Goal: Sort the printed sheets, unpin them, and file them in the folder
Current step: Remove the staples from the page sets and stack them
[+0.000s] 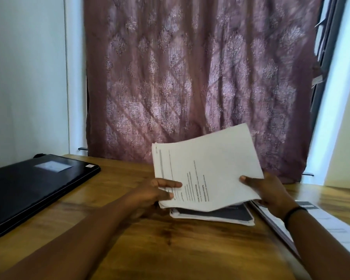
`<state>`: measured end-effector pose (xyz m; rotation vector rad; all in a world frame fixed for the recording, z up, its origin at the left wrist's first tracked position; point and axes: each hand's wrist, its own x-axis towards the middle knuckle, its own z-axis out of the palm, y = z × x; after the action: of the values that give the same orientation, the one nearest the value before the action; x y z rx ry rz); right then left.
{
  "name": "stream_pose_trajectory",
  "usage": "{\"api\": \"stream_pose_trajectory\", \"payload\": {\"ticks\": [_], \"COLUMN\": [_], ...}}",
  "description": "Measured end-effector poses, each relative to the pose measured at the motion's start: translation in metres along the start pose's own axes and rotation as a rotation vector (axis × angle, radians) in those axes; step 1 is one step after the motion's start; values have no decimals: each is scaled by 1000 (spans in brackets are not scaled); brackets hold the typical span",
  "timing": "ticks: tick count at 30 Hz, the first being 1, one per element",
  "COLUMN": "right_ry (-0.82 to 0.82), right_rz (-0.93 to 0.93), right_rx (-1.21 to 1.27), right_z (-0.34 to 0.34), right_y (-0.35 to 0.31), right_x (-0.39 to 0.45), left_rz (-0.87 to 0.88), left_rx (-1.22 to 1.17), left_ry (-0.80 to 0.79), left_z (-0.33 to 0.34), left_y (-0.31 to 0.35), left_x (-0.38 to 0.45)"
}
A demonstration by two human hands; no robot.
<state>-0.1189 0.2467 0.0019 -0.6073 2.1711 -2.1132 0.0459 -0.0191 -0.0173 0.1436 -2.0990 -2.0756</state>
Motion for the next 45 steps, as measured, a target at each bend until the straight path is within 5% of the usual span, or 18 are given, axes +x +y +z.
{"api": "stream_pose_trajectory", "payload": {"ticks": [10,19,28,36,45], "right_ry": [130,428,643,849,707], "right_rz": [40,101,155,393,597], "right_rx": [-252,-347,-1060,-1369,-1416], "right_z": [-27,-143,-281,-399,-469], "right_y": [-38,-33,9,12,25], "right_x": [-32,-89,-174,-202,-195], "left_rz": [5,59,-39,-66,-37], "left_rx": [12,-139,-231,-250,-102], "left_ry": [-55,-128,-14,-13,-132], "left_z": [20,135,288,405,434], "left_y": [-2,19,19,9,-23], "left_x": [-5,-23,10,35,55]}}
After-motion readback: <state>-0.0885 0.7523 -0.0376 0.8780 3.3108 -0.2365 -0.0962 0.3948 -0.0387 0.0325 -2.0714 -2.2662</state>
